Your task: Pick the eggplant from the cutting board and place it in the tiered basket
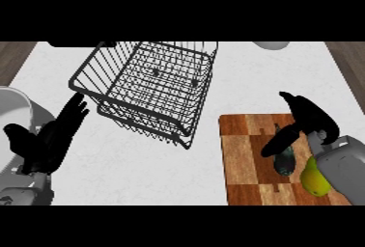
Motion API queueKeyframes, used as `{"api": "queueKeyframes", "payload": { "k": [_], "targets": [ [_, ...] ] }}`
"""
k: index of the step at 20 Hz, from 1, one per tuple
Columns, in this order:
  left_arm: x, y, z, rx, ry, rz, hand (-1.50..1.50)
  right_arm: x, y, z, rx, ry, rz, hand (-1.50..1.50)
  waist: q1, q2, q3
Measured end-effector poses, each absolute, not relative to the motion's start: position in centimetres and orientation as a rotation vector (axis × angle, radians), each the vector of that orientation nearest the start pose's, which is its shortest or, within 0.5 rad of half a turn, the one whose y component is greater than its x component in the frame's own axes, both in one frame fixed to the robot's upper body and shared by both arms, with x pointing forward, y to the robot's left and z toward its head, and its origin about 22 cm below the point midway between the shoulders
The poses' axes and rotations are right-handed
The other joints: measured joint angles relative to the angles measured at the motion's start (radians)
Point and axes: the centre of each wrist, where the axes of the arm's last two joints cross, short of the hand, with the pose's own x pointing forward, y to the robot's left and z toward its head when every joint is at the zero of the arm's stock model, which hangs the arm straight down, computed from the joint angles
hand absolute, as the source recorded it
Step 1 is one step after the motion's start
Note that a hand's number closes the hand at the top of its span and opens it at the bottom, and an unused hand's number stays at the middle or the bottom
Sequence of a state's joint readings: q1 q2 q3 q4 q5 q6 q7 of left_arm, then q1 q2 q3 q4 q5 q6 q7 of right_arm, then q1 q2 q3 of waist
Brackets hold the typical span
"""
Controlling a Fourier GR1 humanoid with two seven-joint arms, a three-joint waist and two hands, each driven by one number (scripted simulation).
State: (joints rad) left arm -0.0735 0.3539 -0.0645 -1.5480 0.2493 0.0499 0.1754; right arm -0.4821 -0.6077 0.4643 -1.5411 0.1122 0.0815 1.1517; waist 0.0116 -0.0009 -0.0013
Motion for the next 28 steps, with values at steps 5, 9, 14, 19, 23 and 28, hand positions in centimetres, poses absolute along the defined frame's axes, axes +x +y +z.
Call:
{"api": "queueKeyframes", "payload": {
  "k": [5, 9, 14, 19, 23, 28],
  "targets": [
    [25.9, 28.9, 3.6, 0.070, -1.424, -0.096, 0.00, 31.6, -22.5, 8.2, -0.734, -0.597, 0.727, -1.50, -0.002, 0.001, 0.001],
    [25.3, 29.1, 3.8, 0.073, -1.424, -0.095, 0.00, 30.9, -22.5, 5.8, -0.754, -0.553, 0.732, -1.50, -0.005, 0.000, 0.001],
    [26.0, 28.7, 4.0, 0.076, -1.422, -0.090, 0.00, 30.5, -22.6, 3.8, -0.798, -0.529, 0.733, -1.50, -0.009, 0.001, 0.001],
    [25.9, 29.5, 3.1, 0.070, -1.429, -0.096, 0.00, 29.9, -23.1, 2.6, -0.851, -0.519, 0.728, -1.50, -0.011, 0.000, 0.002],
    [25.6, 29.6, 2.9, 0.069, -1.422, -0.091, 0.00, 29.8, -23.3, 1.6, -0.875, -0.503, 0.725, -1.50, -0.010, 0.000, 0.002],
    [25.6, 29.2, 3.3, 0.075, -1.420, -0.086, 0.00, 29.6, -23.6, 1.2, -0.788, -0.468, 0.729, 1.50, -0.011, -0.004, -0.004]
  ]
}}
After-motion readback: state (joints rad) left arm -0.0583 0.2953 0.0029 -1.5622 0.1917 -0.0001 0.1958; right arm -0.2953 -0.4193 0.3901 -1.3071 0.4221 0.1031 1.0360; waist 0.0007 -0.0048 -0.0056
